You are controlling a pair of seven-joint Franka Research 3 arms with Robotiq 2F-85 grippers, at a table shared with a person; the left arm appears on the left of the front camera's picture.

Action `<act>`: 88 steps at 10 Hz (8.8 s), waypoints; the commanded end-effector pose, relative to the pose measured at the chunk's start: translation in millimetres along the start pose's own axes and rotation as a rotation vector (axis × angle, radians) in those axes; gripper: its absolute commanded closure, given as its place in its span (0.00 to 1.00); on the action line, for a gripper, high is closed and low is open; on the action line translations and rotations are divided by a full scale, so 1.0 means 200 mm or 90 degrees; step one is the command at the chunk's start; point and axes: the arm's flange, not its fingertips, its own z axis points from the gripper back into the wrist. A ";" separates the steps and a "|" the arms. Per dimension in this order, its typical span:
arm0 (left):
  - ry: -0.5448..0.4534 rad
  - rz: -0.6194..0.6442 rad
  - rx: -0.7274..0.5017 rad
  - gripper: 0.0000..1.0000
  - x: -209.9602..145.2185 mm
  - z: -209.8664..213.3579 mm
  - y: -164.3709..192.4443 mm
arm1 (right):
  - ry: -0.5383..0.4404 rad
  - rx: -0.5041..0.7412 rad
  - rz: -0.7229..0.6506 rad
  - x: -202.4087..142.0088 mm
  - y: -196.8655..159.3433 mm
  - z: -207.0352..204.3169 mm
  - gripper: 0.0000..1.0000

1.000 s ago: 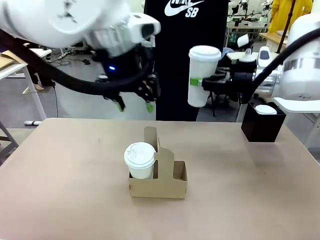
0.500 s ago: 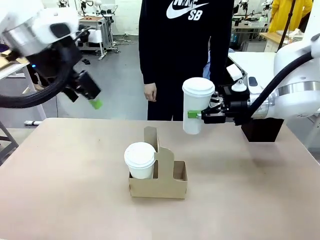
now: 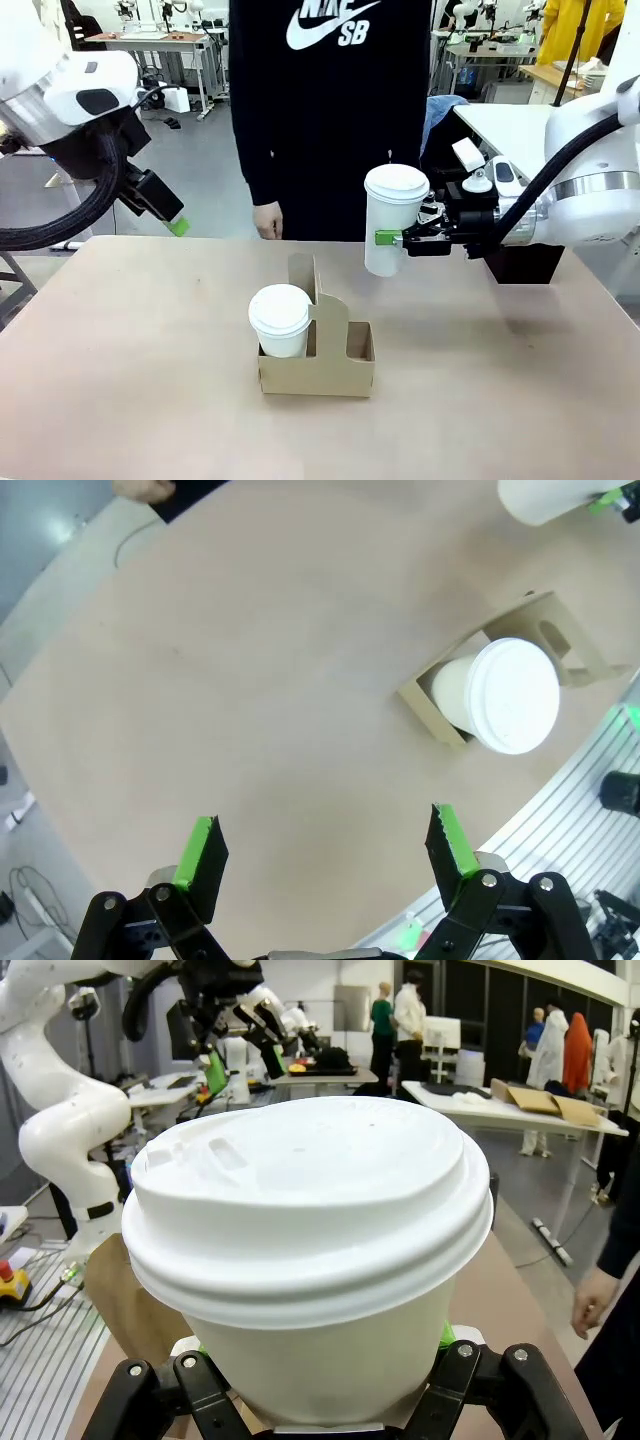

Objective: Pour a drink into a cup and package it in a carrier.
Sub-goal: Insert the held 600 ml Paper Cup into the Cup Carrier.

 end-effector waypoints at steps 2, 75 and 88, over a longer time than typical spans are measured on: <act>-0.006 -0.032 -0.004 0.00 -0.07 -0.06 0.06 | -0.017 0.052 0.011 -0.01 0.02 -0.06 0.19; -0.055 -0.101 -0.026 0.00 -0.23 -0.16 0.38 | 0.203 -0.354 -0.255 -0.09 0.32 1.14 0.00; -0.055 -0.101 -0.026 0.00 -0.23 -0.16 0.38 | 0.203 -0.354 -0.255 -0.09 0.32 1.14 0.00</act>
